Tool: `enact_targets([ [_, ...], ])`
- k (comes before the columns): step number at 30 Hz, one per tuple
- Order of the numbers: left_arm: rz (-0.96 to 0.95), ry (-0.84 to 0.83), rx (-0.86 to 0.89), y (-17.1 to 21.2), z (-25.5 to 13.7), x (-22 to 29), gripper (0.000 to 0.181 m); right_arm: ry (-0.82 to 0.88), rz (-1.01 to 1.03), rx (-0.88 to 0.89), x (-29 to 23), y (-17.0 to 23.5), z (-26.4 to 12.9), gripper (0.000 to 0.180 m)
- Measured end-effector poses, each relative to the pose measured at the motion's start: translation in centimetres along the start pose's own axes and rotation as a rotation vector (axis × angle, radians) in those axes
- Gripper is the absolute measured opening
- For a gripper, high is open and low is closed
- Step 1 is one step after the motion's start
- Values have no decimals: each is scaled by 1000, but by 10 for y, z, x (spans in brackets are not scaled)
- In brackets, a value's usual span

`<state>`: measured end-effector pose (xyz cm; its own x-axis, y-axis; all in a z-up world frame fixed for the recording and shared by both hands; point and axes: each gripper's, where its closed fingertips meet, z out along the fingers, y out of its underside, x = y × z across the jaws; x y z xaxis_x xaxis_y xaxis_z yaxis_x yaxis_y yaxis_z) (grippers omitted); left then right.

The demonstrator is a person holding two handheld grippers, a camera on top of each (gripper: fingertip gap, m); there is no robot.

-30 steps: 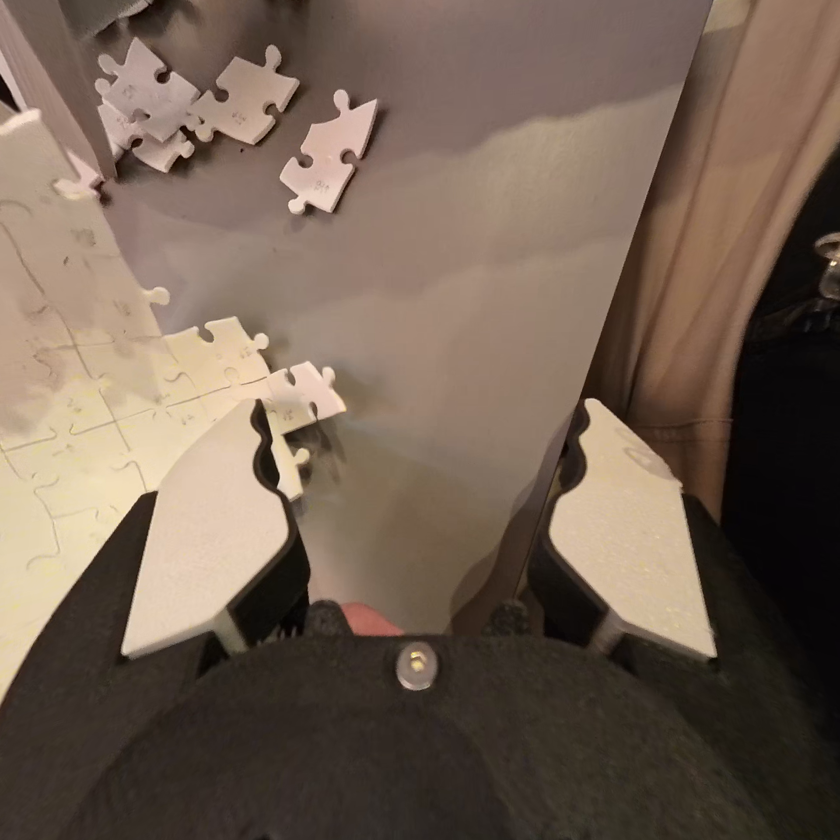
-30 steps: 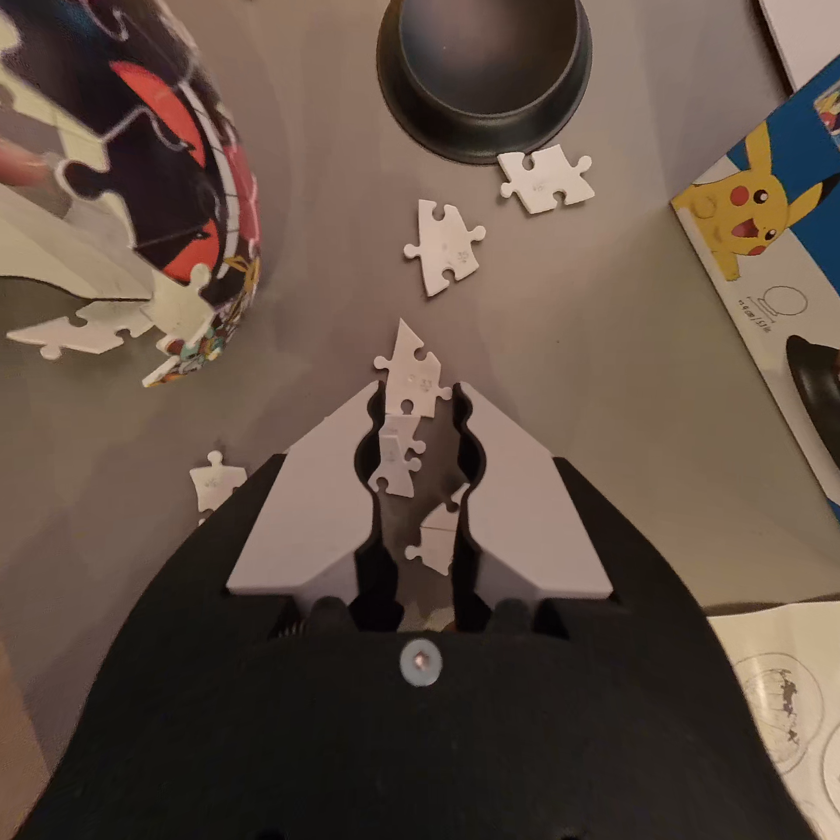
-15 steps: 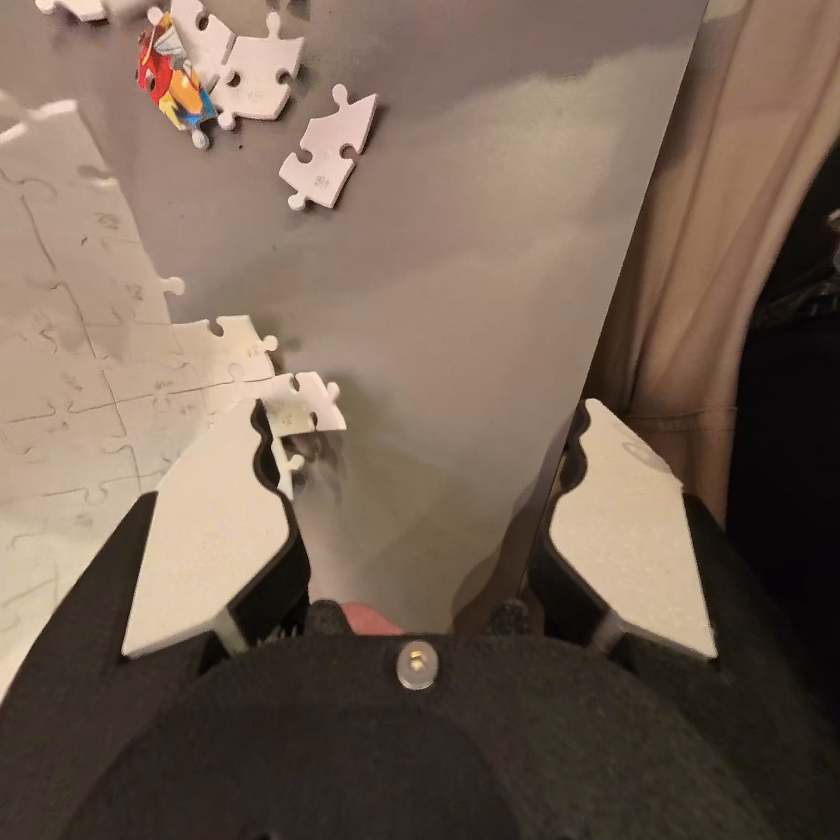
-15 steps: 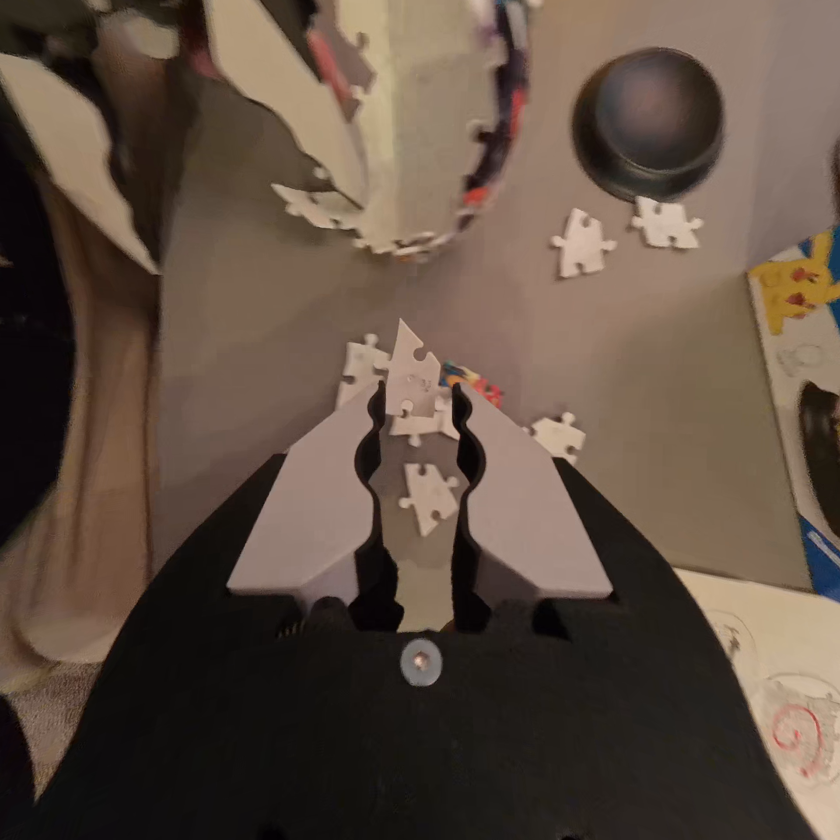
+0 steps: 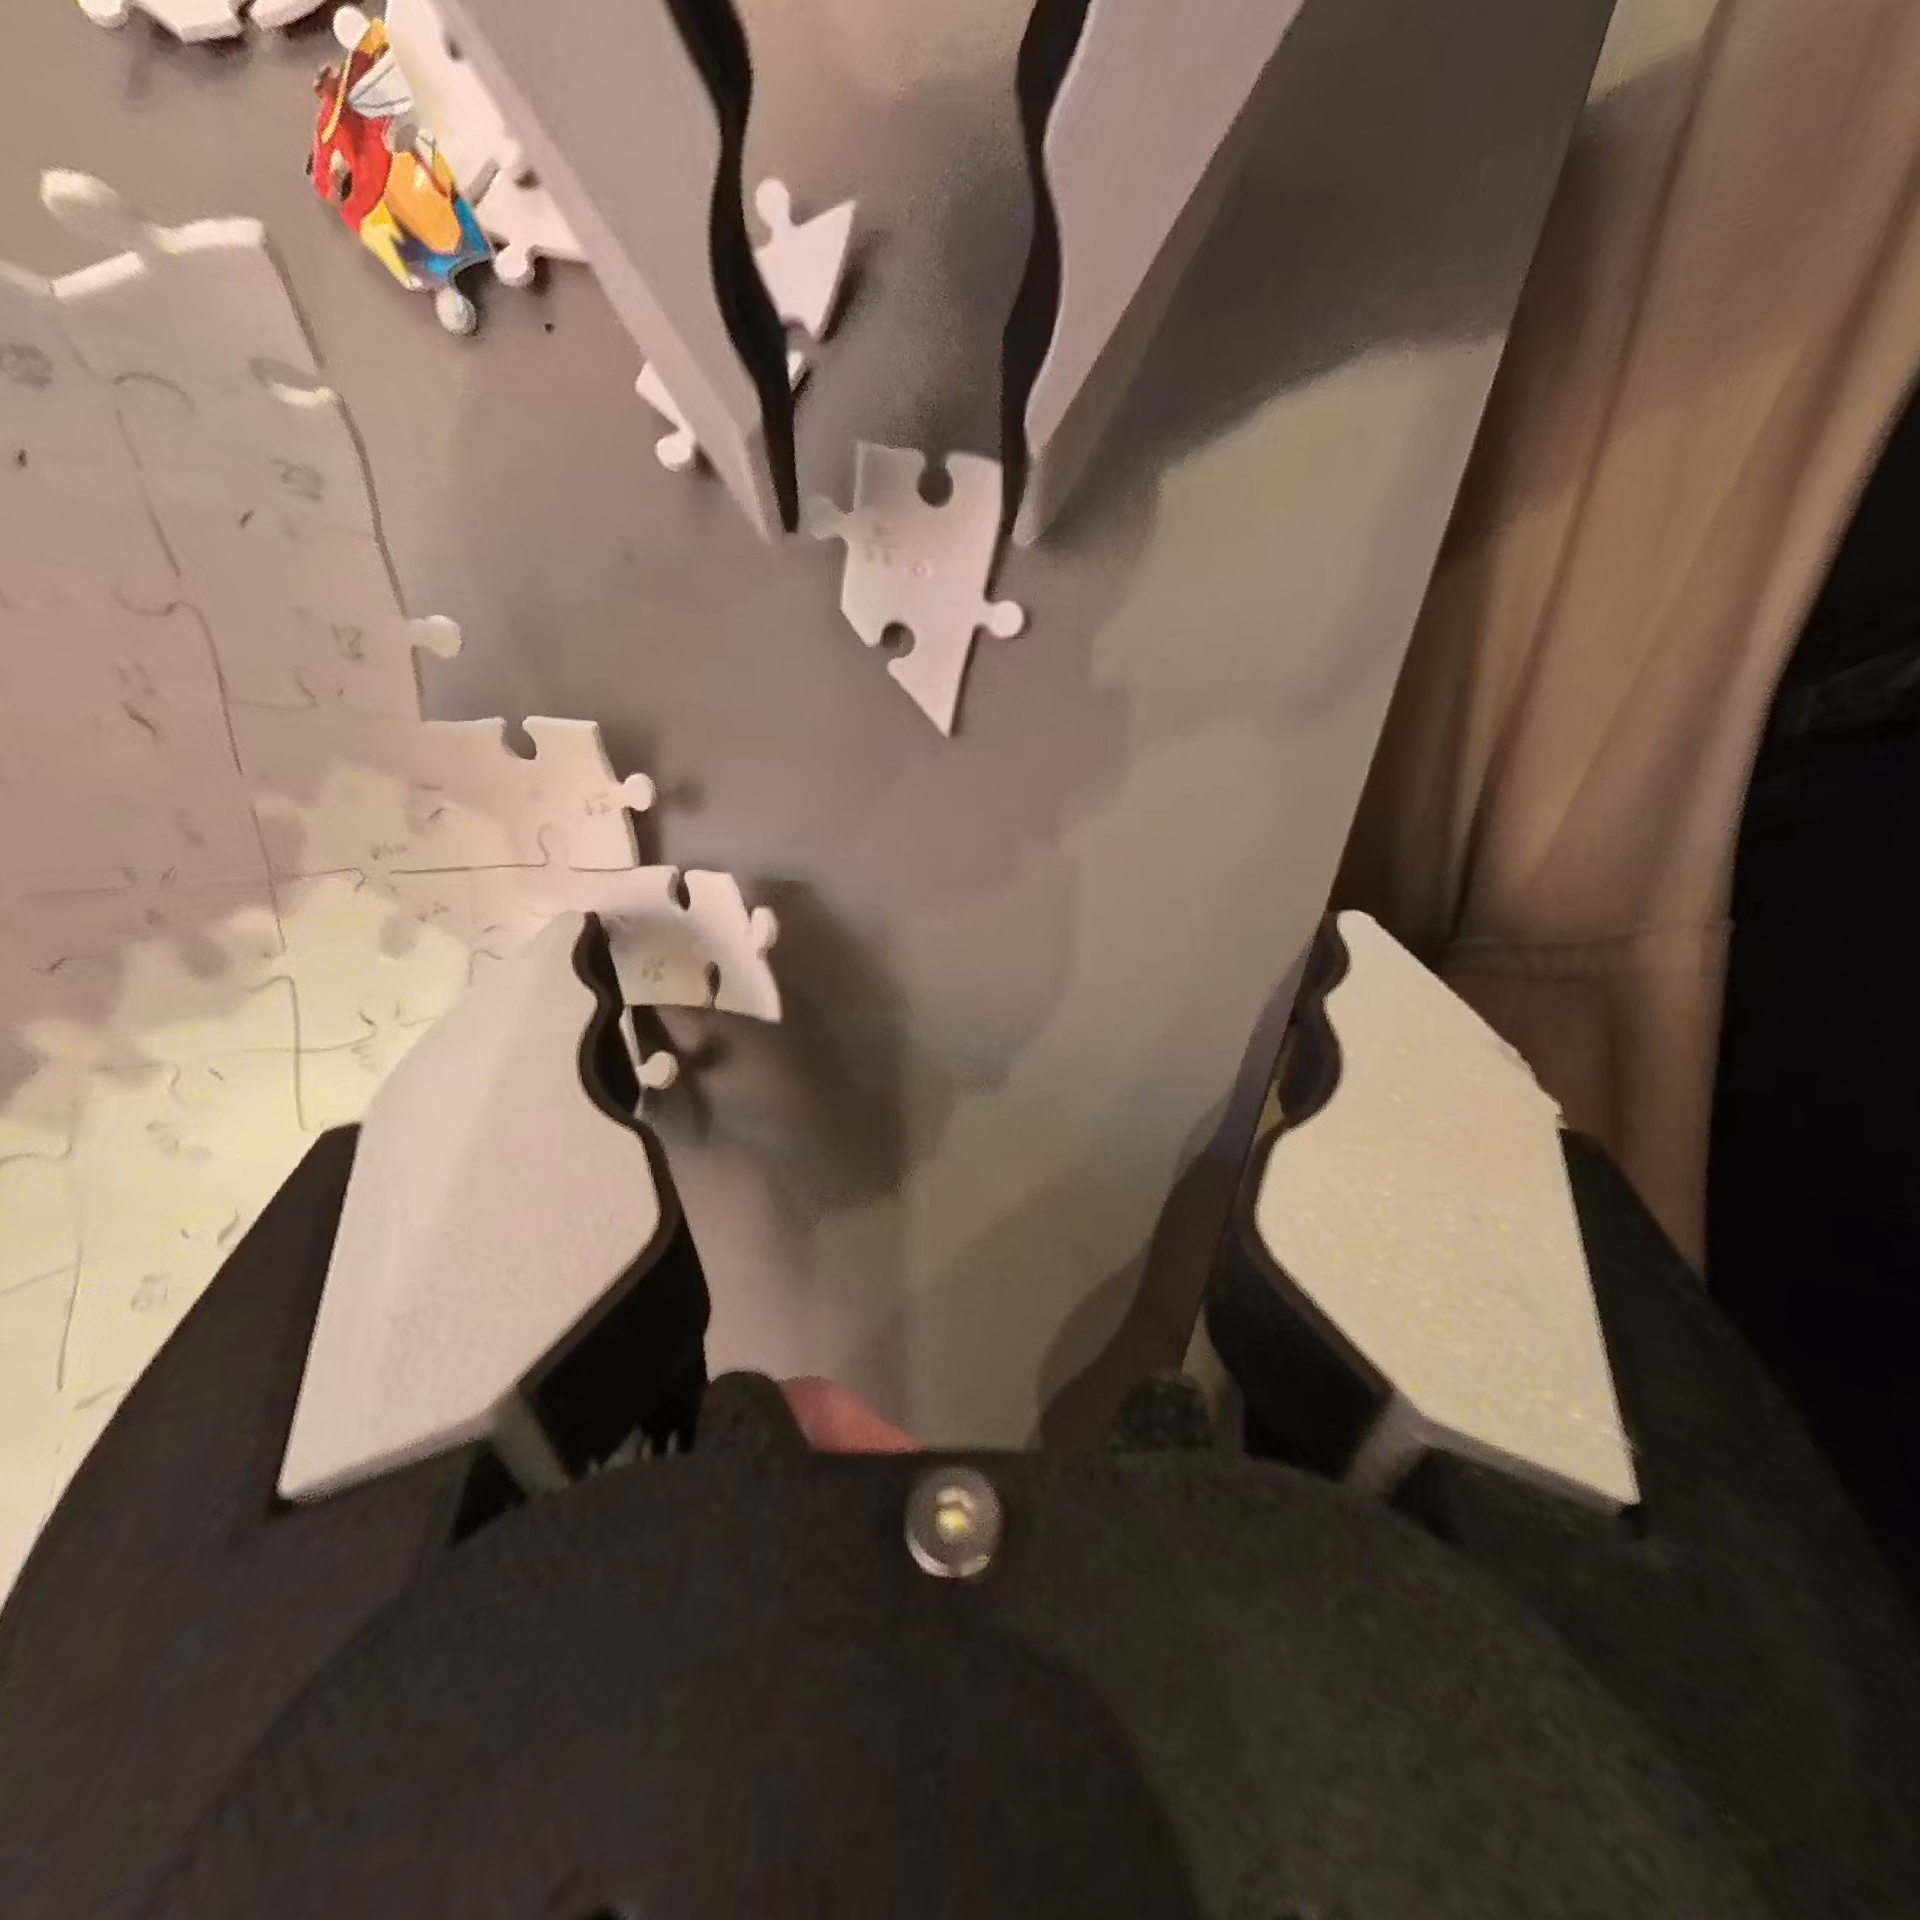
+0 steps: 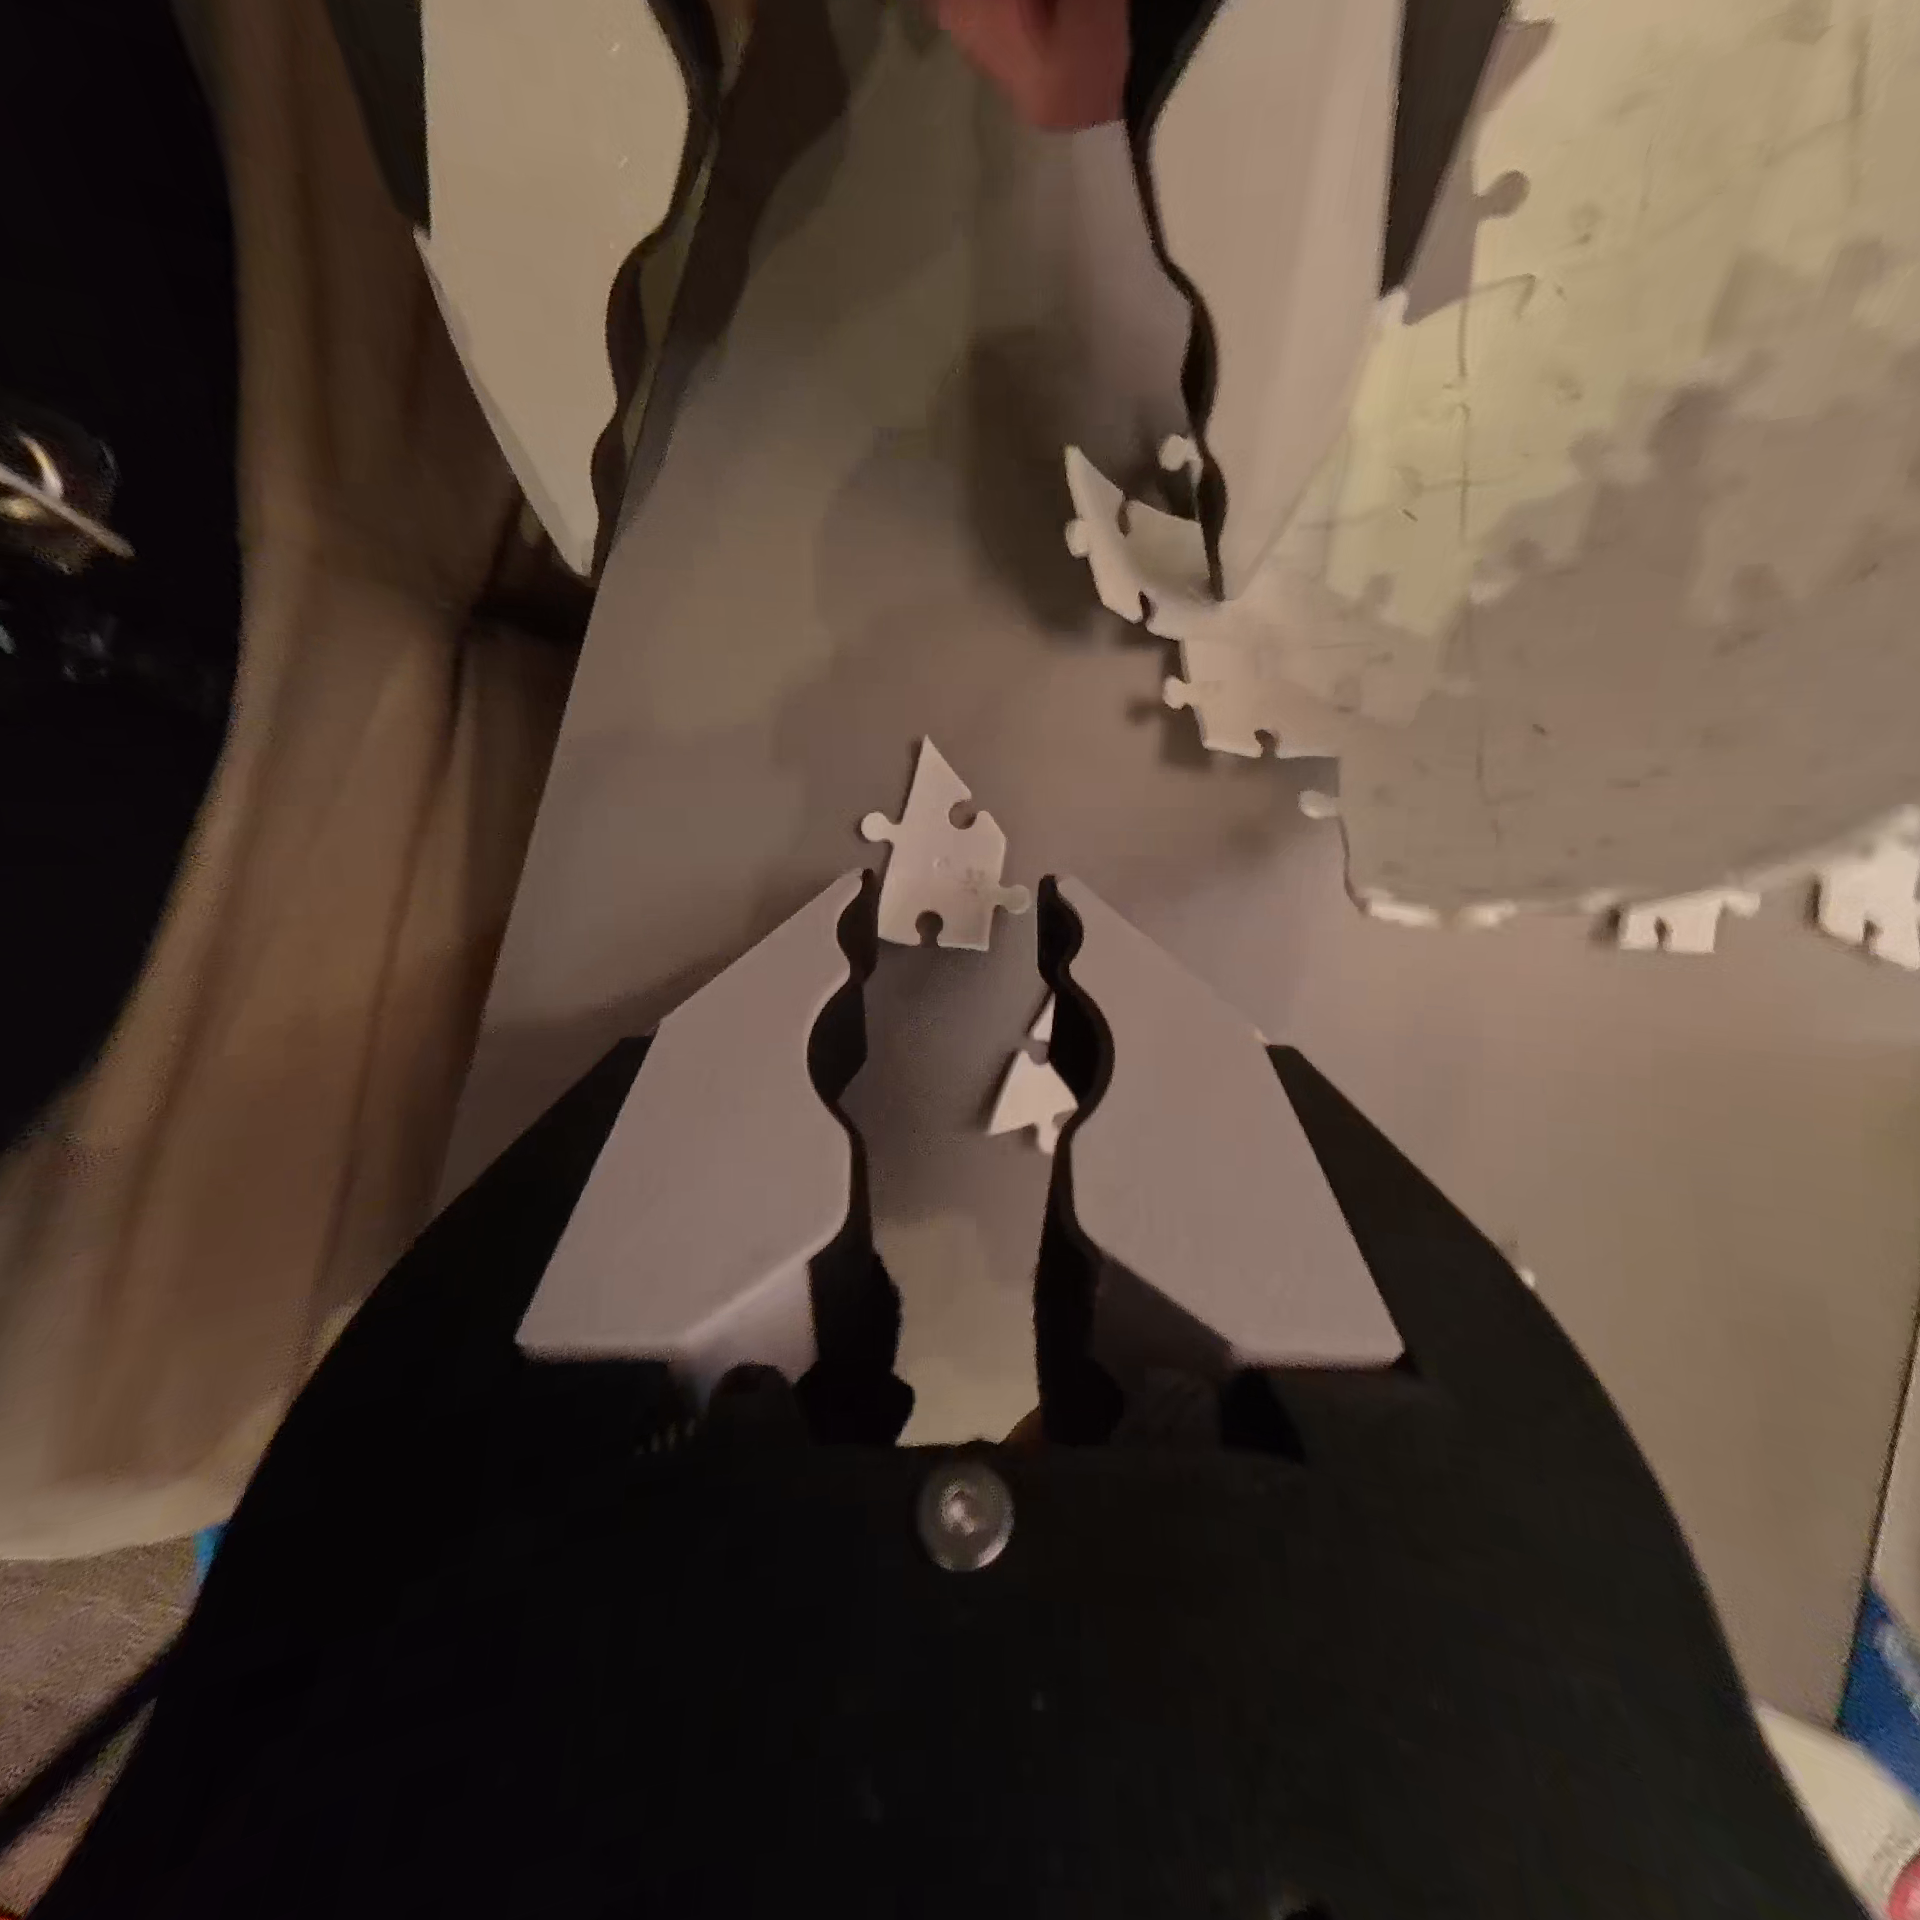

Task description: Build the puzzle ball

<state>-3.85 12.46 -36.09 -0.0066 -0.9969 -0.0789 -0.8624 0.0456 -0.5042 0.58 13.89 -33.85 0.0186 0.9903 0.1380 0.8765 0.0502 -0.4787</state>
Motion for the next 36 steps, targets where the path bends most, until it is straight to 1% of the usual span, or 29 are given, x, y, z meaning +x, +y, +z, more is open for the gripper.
enact_targets([
  [2, 2, -4, -7, 0, 0, 0, 122, 64, 154, -2, 3, 1, -10, 30],
  [4, 8, -5, -3, 0, 0, 0, 122, 92, 381, -17, 0, 7, -16, 28],
  [5, 8, -3, -1, 0, 0, 0, 122, 89, 486, 7, -5, 6, -19, 30],
  [7, 12, -1, 1, 0, 1, 0, 122, 95, 681, 82, -11, -3, -18, 23],
  [8, 14, 1, 6, 0, 1, 0, 122, 96, 743, 99, -15, -6, -14, 22],
  [10, 16, 6, 12, -1, 0, 0, 122, 121, 810, 51, -19, 3, 0, 22],
  [13, 13, 11, 22, 0, 0, 0, 121, 178, 822, 37, -12, 9, 4, 22],
  [16, 8, 12, 24, 1, -2, 0, 120, 217, 743, 19, -2, 11, 6, 22],
  [19, 4, 14, 24, 3, -3, -1, 120, 264, 674, -13, 9, 12, 3, 26],
  [22, -2, 13, 21, 4, -4, -2, 121, 198, 745, 89, -4, -11, -8, 23],
  [24, -3, 16, 20, 4, -3, -2, 122, 171, 766, 105, -14, -16, -2, 23],
  [27, -3, 19, 27, 4, -3, -3, 123, 226, 731, 46, -15, -8, 13, 25],
  [29, -3, 17, 28, 5, -3, -3, 123, 265, 719, 65, -8, -8, 15, 22],
  [31, -3, 18, 25, 5, -4, -3, 122, 273, 702, 52, -4, -5, 14, 16],
  [32, -3, 18, 25, 5, -4, -3, 122, 282, 688, 44, -2, -2, 13, 19],
  [36, -4, 17, 29, 5, -3, -3, 122, 299, 658, 57, 5, 0, 5, 19],
])
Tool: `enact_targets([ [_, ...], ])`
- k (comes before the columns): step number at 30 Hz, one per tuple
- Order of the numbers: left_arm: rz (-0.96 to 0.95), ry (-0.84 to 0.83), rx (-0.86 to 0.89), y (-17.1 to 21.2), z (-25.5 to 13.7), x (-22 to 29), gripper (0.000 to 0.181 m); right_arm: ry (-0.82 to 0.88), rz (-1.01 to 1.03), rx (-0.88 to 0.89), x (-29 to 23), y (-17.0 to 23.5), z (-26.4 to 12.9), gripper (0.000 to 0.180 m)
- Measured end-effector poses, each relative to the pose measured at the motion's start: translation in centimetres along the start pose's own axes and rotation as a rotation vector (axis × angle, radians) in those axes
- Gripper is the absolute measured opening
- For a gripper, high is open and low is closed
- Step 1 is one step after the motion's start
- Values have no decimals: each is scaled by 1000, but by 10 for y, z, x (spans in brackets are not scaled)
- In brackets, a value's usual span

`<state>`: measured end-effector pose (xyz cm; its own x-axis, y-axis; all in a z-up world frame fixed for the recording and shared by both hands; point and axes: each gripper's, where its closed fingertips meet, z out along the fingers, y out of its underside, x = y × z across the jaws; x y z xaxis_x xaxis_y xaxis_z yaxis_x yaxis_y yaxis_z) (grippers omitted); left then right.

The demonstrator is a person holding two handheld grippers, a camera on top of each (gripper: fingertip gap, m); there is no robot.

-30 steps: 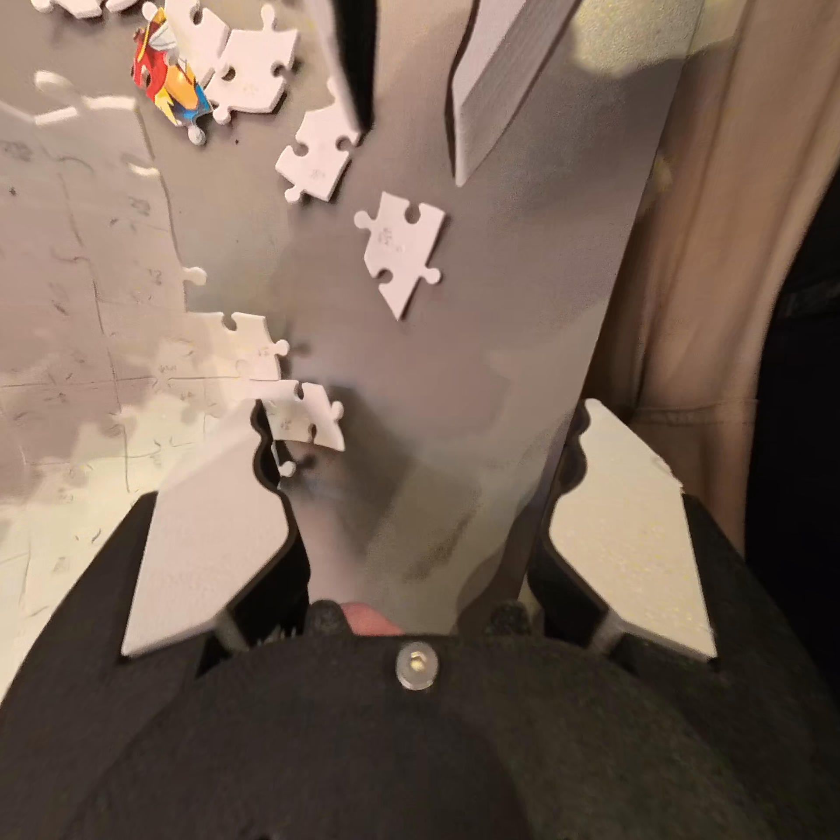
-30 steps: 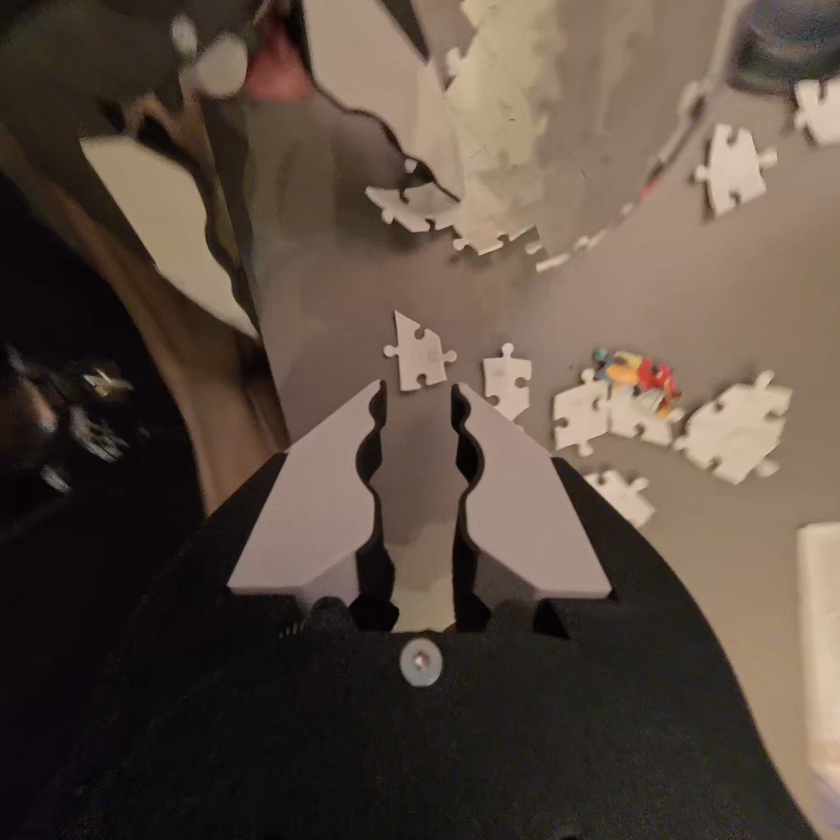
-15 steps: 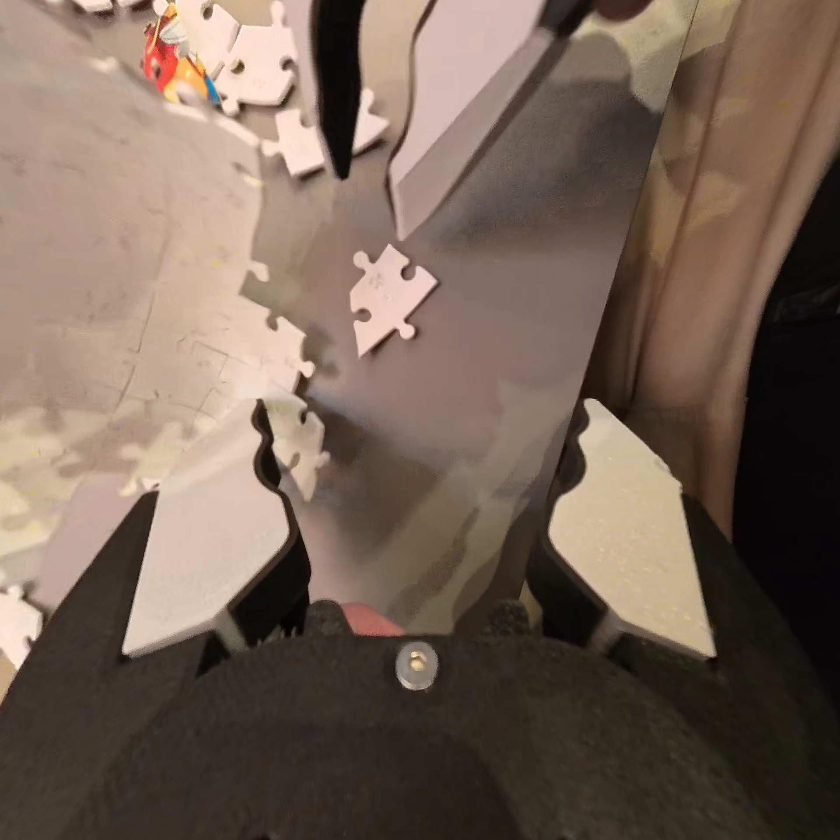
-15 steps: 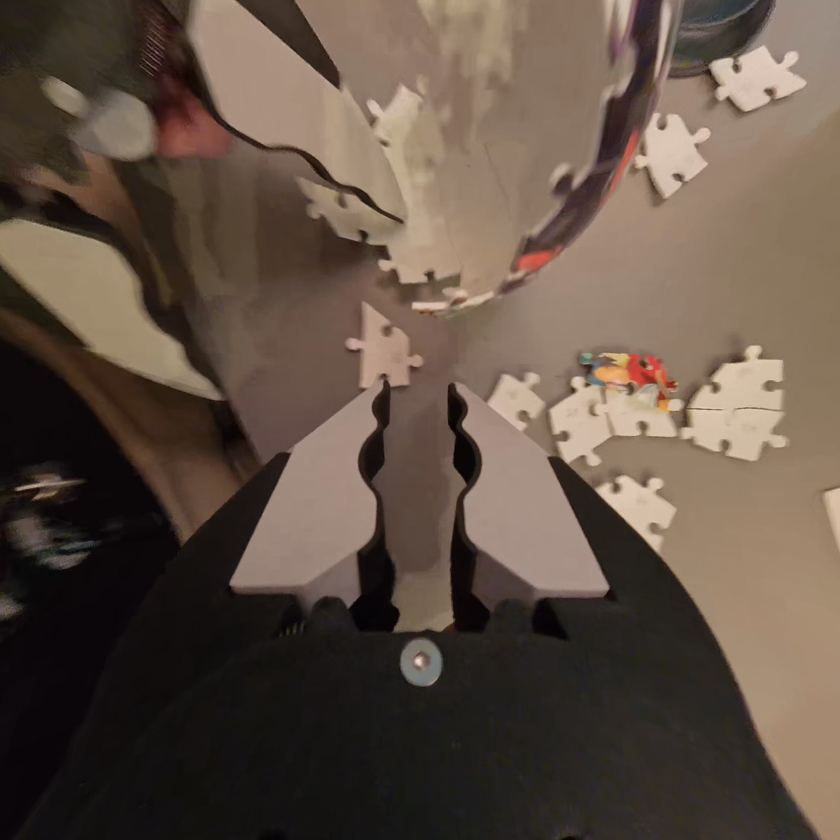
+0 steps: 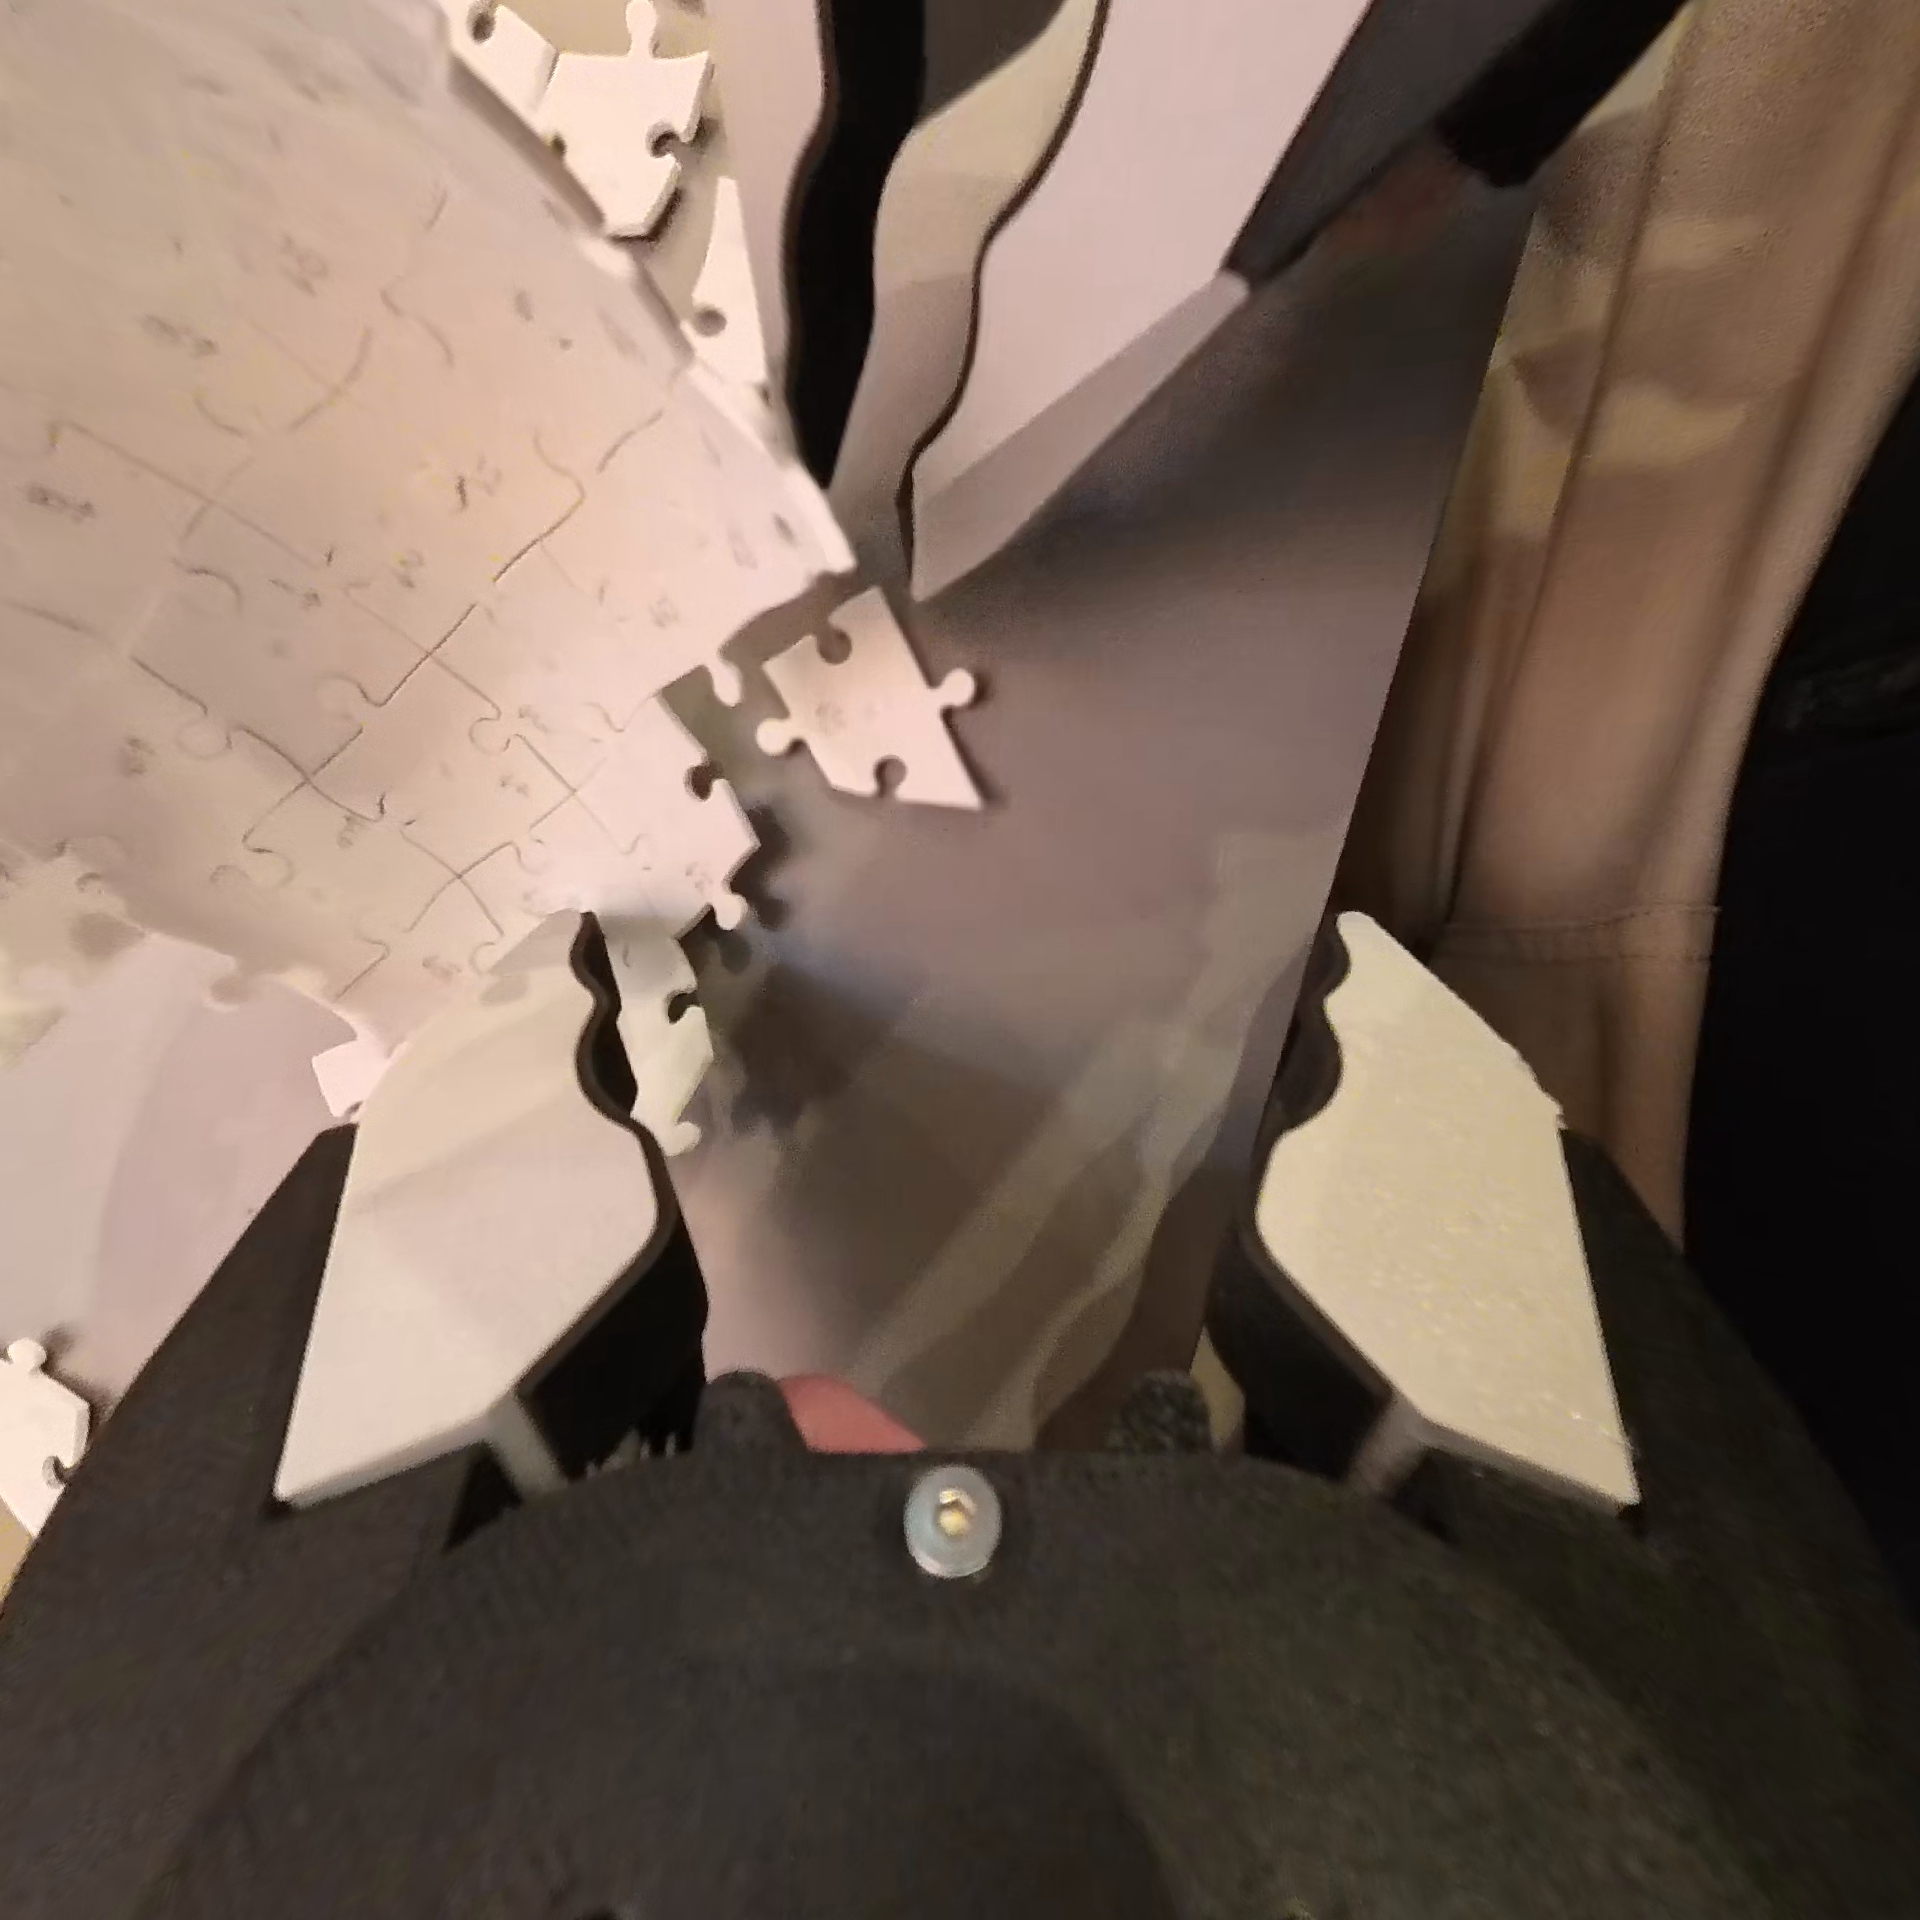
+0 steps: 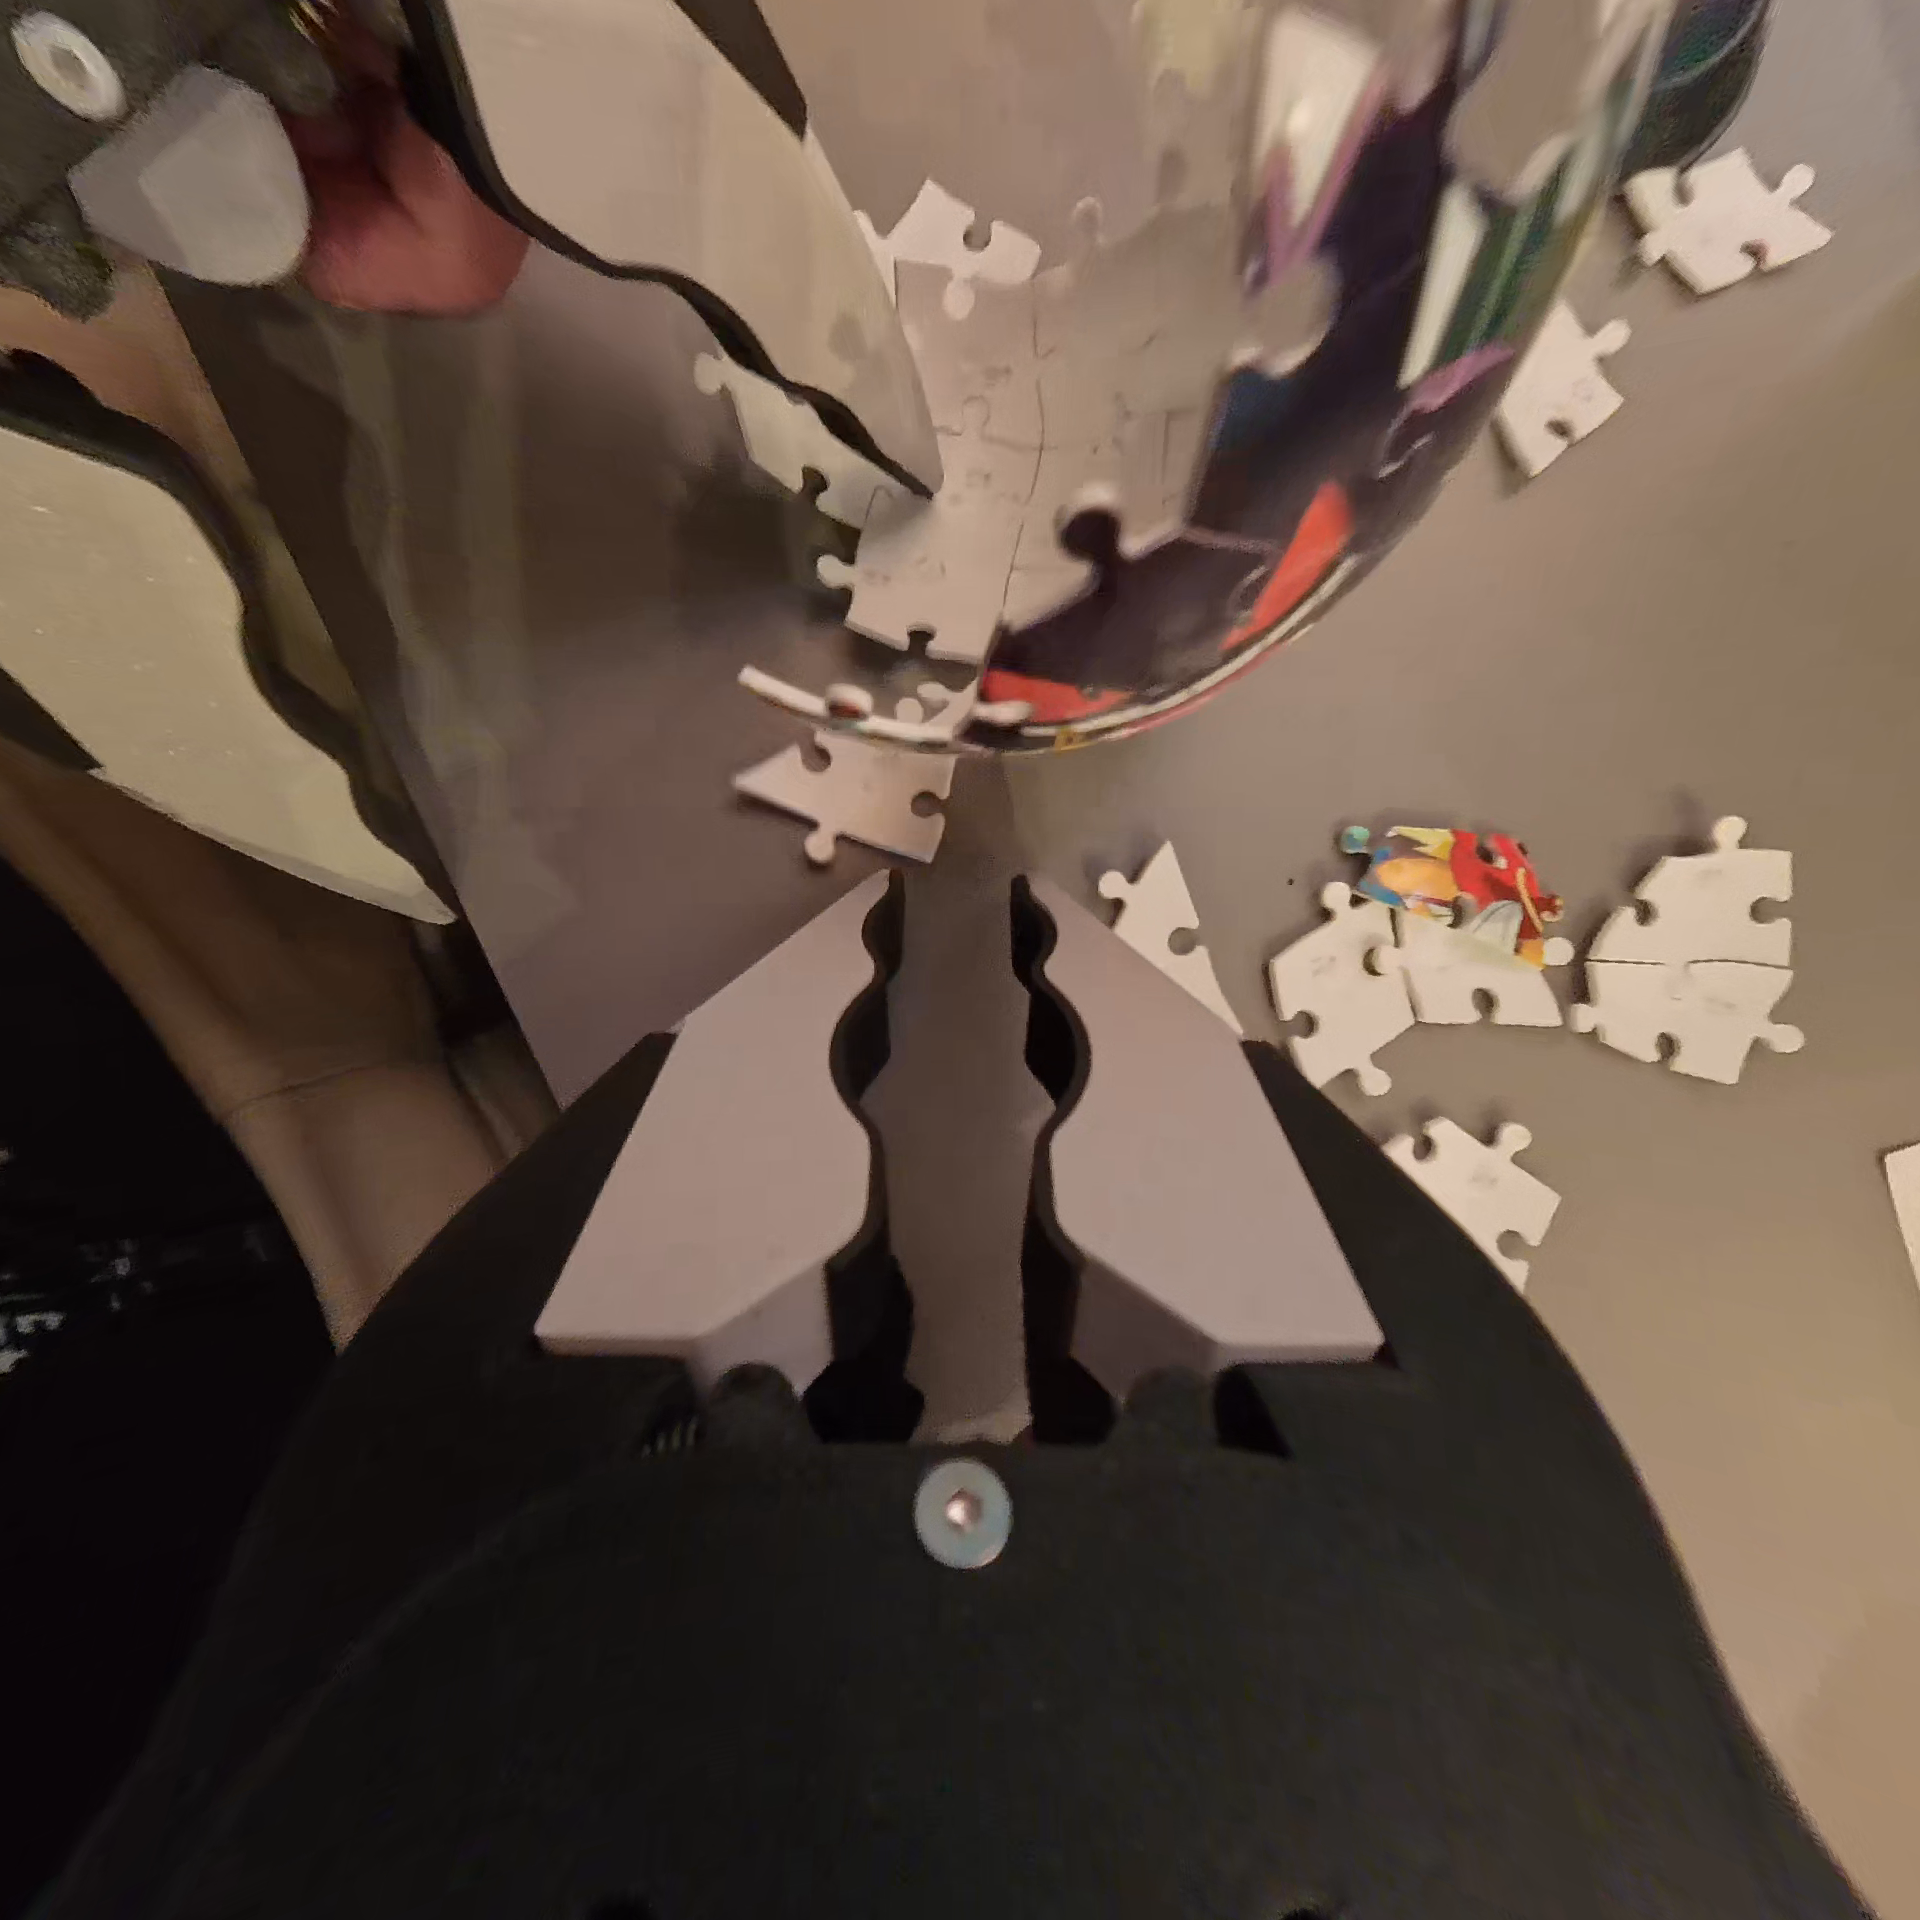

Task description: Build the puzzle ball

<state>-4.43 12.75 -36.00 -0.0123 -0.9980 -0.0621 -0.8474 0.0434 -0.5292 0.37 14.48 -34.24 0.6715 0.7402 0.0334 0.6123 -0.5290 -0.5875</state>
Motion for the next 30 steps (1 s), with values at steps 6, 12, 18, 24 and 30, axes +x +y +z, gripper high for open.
enact_targets([
  [6, -13, 9, 11, -1, -1, 0, 122, -32, 58, 53, -18, -9, 5, 42],
  [12, -13, 8, 14, -1, -1, 0, 122, 2, 69, 63, -6, -9, 14, 25],
  [18, -33, 13, 19, -2, -1, 2, 125, -13, 84, 49, -7, -3, 10, 16],
  [24, -71, 27, 36, -10, 0, 9, 127, -24, 114, 60, -13, -1, 7, 15],
  [30, -93, 42, 51, -17, 3, 15, 129, -25, 183, 87, -11, -2, 5, 3],
])
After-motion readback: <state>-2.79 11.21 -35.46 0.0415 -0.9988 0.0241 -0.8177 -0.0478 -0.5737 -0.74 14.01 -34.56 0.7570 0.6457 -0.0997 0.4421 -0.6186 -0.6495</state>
